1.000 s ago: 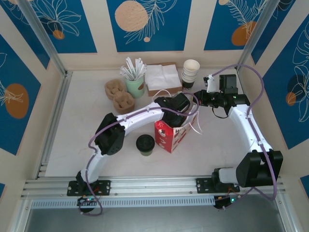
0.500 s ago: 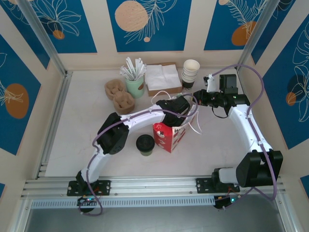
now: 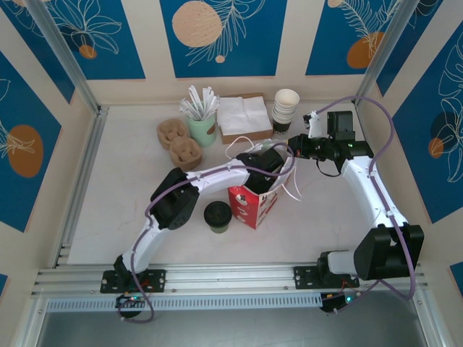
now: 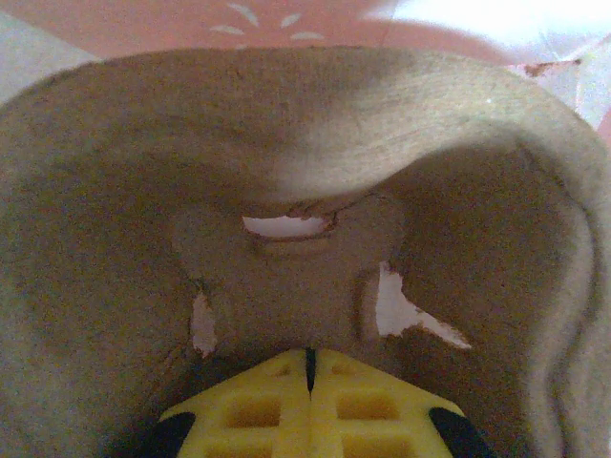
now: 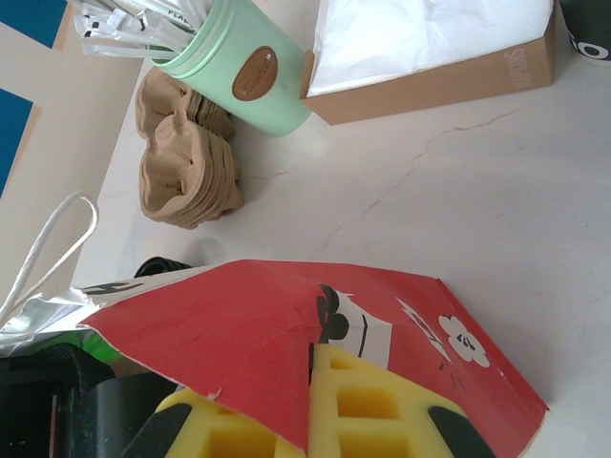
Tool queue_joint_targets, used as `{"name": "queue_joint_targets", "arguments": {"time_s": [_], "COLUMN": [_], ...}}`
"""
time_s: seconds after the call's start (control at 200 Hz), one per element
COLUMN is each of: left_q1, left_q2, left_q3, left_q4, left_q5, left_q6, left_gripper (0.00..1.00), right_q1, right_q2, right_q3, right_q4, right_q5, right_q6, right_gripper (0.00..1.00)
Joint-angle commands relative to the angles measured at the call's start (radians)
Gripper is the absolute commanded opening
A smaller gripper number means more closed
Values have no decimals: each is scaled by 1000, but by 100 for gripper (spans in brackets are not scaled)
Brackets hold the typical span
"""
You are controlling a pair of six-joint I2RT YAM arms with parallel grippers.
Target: Pack the takeout coffee
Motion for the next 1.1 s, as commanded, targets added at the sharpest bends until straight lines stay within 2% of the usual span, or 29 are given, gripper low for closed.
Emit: {"name": "queue_joint_targets", "arguments": {"time_s": [0.0, 0.33, 0.67, 1.095], "left_q1": [14, 6, 4, 6], "left_q2": [-22, -248, -396, -444], "left_q3": [-12, 36, 81, 177], "left_q4": [-39, -33, 1, -16], "left_q5": [28, 78, 148, 212], "left_q6": [-16, -40, -87, -82], "left_gripper": [5, 24, 32, 41], "right_q1": [17, 12, -4, -39], "right_q2": [-28, -21, -10, 24], "right_q3": [30, 39, 90, 127], "right_q4": [9, -26, -53, -59], "right_q5": [-63, 22, 71, 96], "right_q6": [-1, -16, -24, -32], "right_gripper": [4, 4, 5, 4]}}
